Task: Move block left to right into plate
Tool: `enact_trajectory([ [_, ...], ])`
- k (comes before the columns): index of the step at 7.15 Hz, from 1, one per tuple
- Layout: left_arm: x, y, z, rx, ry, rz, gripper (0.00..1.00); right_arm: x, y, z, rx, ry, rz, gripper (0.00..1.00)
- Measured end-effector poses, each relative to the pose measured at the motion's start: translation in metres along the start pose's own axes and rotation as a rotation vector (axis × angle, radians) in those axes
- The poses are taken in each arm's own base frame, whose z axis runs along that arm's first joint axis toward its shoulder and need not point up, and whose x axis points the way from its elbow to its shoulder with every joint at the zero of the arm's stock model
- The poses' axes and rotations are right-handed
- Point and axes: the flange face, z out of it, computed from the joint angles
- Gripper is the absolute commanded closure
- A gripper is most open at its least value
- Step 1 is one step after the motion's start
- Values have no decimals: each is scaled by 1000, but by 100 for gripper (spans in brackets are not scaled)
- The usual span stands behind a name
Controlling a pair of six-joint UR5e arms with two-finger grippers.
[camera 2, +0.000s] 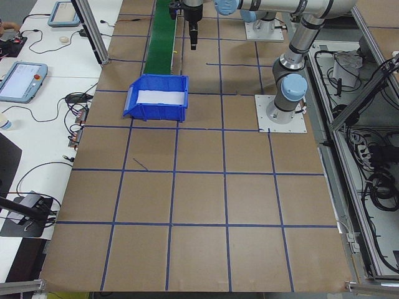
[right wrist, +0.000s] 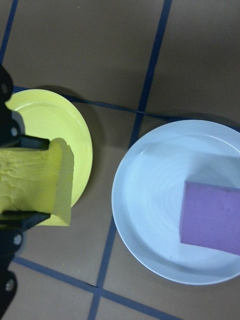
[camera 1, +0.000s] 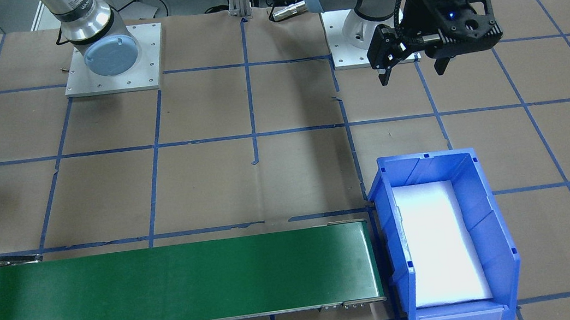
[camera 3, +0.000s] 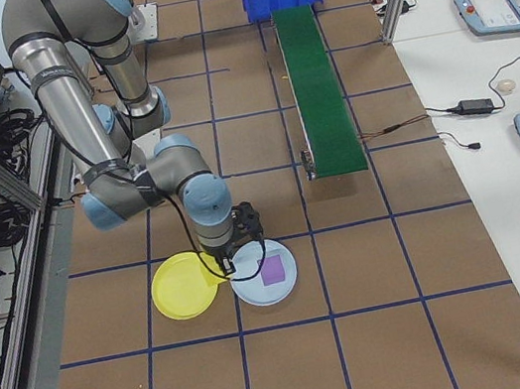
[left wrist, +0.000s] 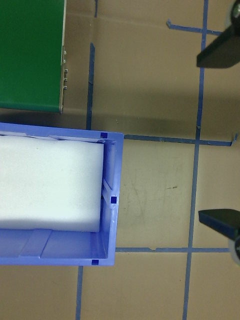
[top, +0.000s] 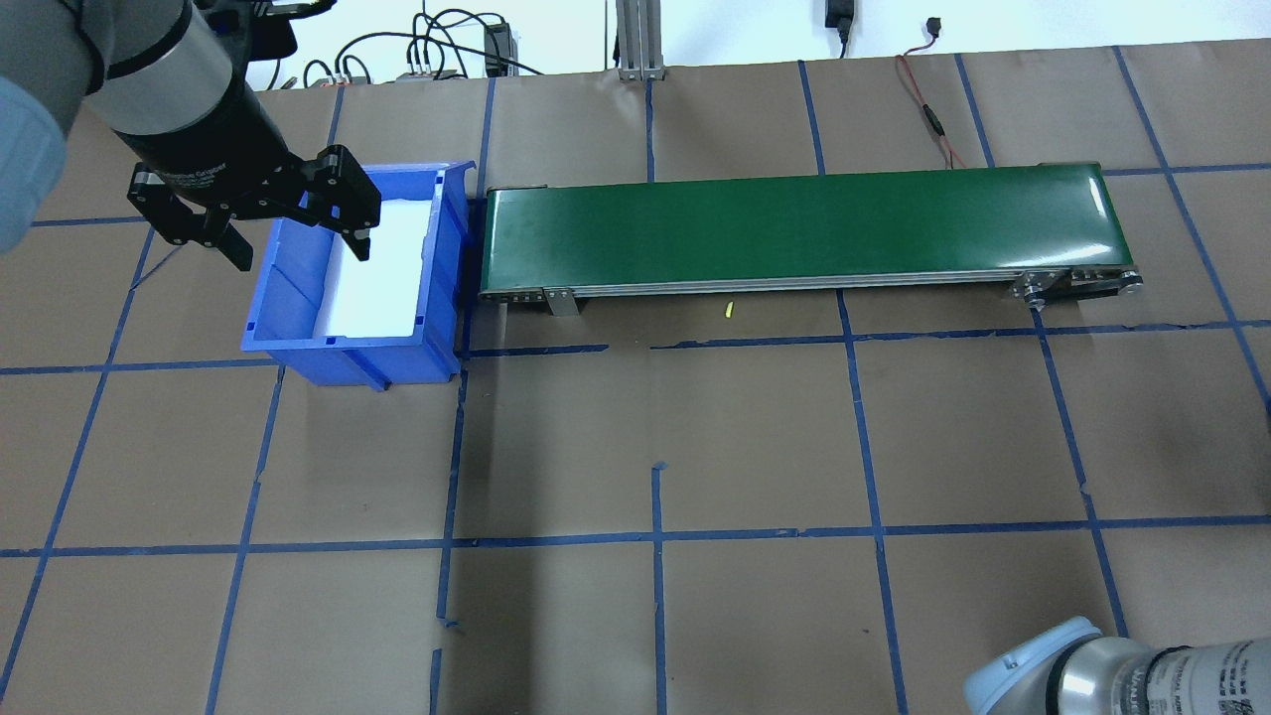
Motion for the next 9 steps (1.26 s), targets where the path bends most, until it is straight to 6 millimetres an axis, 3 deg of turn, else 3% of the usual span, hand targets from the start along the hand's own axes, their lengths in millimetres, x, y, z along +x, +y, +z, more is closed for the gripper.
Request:
enact_trajectory([
  [1, 0, 0, 0, 0, 0, 0, 0, 0, 22, 18, 27, -51, 32, 51],
  [2, 0, 0, 0, 1, -1, 0, 0, -3, 35, 36, 48, -76, 45, 18],
  [3, 0, 0, -1, 1, -1, -1, 0, -4, 42, 51, 60, -81, 37, 0],
  [5, 0, 0, 0, 1, -1, 0, 0, -5, 44, 69, 67, -93, 5, 0],
  [7, 0, 0, -1, 1, -2, -1, 0, -8, 31, 64, 69, -82, 6, 0],
  [9, 0, 0, -1, 1, -3, 0, 0, -32, -33, 46, 74, -52, -24, 0],
])
